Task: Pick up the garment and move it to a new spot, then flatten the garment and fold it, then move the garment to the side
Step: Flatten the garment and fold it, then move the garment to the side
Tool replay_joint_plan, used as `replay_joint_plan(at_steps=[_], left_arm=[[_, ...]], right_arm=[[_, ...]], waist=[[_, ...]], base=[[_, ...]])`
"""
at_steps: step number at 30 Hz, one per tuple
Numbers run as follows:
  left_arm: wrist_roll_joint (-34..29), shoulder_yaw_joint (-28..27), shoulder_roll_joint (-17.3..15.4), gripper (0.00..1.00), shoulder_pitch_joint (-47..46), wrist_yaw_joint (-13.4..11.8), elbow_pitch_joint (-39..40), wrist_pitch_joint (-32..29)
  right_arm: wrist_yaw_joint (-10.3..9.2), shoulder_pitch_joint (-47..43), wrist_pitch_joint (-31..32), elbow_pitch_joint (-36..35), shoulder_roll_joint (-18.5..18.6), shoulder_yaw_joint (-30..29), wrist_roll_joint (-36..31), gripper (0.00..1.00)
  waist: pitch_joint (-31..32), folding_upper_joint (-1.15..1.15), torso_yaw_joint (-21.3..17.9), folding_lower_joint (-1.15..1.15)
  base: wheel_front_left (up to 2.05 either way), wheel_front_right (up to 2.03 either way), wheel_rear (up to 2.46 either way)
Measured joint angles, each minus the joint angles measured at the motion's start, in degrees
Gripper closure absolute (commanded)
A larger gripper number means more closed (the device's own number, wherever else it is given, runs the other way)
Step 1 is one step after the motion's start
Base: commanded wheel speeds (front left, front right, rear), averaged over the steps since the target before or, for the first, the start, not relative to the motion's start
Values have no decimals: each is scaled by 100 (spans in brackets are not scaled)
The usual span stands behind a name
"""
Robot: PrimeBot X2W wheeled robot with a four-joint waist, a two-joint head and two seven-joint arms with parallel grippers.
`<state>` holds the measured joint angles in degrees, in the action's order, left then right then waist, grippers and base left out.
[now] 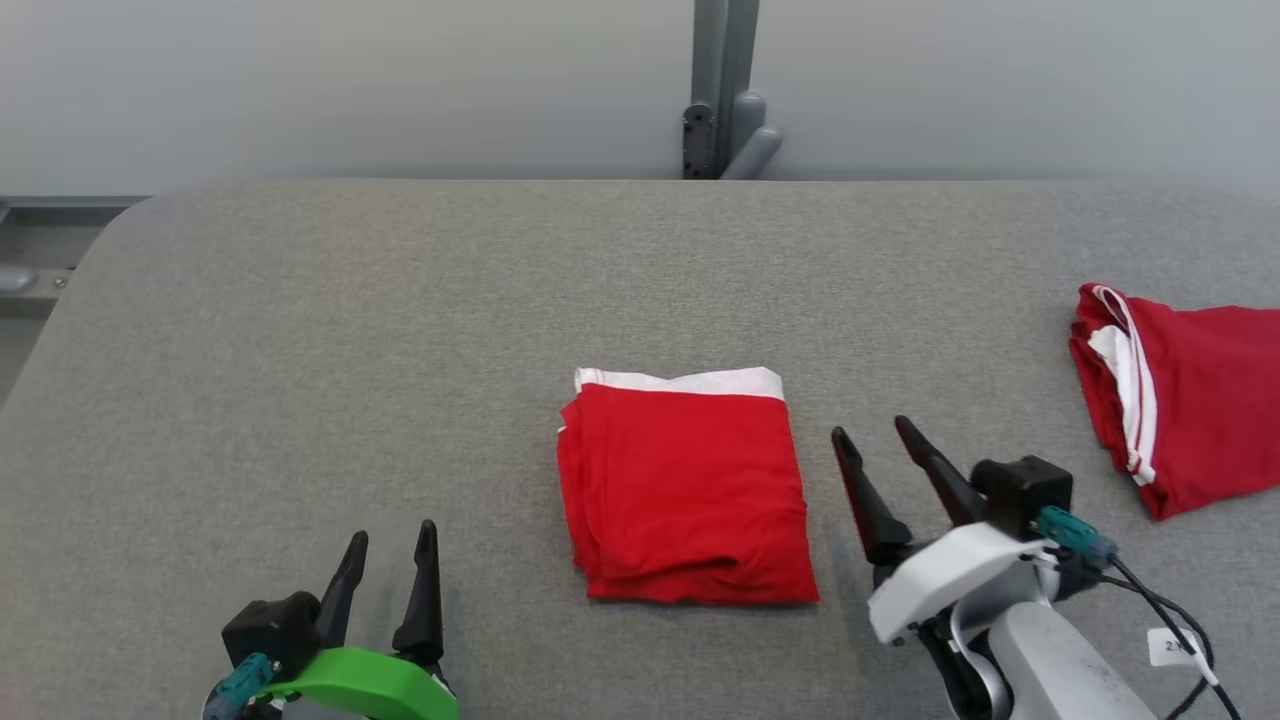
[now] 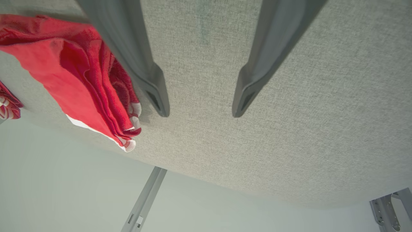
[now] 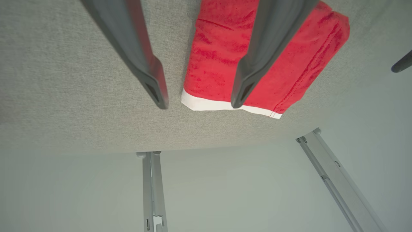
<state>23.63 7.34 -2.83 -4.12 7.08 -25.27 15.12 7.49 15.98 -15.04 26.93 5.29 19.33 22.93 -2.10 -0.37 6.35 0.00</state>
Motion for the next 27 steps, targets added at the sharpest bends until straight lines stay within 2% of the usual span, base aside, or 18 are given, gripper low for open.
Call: replay_joint_plan(at_steps=[4,9,12,27], left_arm=[[-170,-145,2,0,16,0,25,0],[-478,-193,3,0,90,-2,104,0],[-679,-249,5,0,150,-96,249,0],[-866,-346,2,0,602,-154,410,0]], right_arm=[[0,-406,-1,-131,40,-817,-339,0],[0,-728,-1,-300,-49,-1295,-624,0],[0,-888,-1,-405,-112,-1404,-743,0],[0,-1224,-1,-581,-238,-1486,-847,0]], waist=[[29,0,-324,0],[73,0,-563,0],[121,0,-653,0],[473,0,-729,0]], base=[[0,0,0],[0,0,0],[0,0,0],[0,0,0]])
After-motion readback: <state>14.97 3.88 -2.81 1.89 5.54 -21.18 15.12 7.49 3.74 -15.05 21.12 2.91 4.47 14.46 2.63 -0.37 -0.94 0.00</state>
